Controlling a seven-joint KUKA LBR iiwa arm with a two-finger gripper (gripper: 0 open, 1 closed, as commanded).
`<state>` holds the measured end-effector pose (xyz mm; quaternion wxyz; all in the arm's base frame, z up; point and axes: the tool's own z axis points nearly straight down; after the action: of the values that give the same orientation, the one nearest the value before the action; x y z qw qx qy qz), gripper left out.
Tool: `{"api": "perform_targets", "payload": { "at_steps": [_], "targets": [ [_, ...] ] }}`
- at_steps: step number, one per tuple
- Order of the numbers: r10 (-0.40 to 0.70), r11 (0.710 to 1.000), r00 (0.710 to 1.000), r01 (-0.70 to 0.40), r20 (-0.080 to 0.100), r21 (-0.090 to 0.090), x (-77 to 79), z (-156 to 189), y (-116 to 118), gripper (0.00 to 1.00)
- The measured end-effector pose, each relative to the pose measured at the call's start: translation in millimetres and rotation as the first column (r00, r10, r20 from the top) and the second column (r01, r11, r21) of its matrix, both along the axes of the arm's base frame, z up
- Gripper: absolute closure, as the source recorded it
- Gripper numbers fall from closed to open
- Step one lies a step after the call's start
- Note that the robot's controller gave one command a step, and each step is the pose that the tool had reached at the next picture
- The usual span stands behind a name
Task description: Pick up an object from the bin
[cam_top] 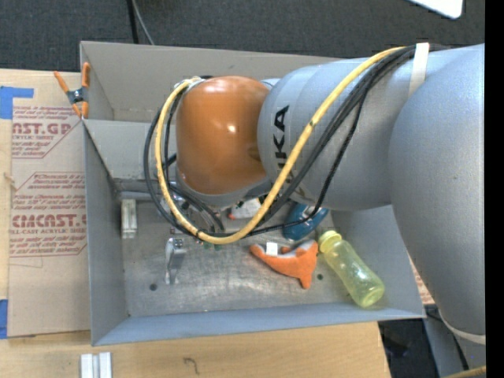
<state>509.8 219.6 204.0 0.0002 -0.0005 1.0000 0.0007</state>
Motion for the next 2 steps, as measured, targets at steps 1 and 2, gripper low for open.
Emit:
{"api": "perform_targets", "payload": {
  "at_steps": [1,2],
  "targets": [
    [0.000,1.000,1.000,0.000,0.000,0.000,0.0,0.0,0.0,0.00],
    [0.113,0.994,0.994,-0.113,0.000,-0.001,0.2,-0.1,-1.6,0.00]
  ]
}}
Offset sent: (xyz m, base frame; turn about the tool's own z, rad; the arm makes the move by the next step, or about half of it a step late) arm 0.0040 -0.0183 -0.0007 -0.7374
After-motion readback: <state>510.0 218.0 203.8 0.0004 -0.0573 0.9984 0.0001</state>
